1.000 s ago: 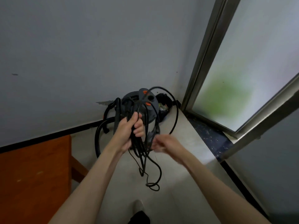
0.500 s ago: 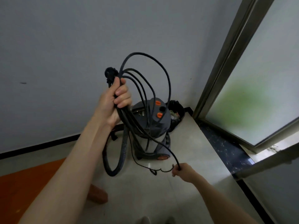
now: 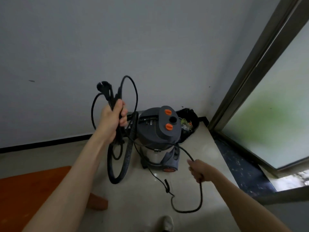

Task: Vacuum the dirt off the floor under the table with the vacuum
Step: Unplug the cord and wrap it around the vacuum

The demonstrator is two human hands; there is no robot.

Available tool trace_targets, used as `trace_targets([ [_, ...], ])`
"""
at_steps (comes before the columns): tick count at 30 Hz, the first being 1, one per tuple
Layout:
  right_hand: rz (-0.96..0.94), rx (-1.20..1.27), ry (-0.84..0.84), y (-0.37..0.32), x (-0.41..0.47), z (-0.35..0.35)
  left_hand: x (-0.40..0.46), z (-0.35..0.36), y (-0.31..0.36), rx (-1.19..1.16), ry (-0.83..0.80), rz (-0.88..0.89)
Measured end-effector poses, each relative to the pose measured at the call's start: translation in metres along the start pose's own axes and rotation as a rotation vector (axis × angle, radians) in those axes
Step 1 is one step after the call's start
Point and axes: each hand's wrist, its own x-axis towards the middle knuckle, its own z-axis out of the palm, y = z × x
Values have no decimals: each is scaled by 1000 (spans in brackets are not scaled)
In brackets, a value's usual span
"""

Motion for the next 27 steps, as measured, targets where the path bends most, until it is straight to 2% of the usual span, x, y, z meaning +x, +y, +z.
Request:
trace_targets([
  [2, 16, 571, -382, -32, -17, 0, -3, 9, -26, 263, 24, 11],
  [4, -60, 911, -580, -65, -30, 3, -9, 18, -51, 424, 33, 13],
  [7, -114, 1306, -591, -108, -40, 13, -22, 34, -80, 436, -54, -44],
  [11, -128, 1668, -524, -144, -36, 9, -40, 52, -99, 169, -166, -199],
  [14, -187, 1705, -469, -160, -29, 3, -48, 56, -98, 75, -241, -272],
  [18, -239, 1511, -407, -173, -17, -5, -47, 55, -84, -27, -327, -284],
  [22, -285, 1385, -348, -183, -21, -2, -41, 59, -68, 70, -417, -280],
  [25, -340, 1356, -429, -177, -37, -2, -30, 58, -67, 67, -271, -289],
  [27, -401, 1221, -448, -160, -41, -9, -21, 53, -64, 8, -166, -278],
])
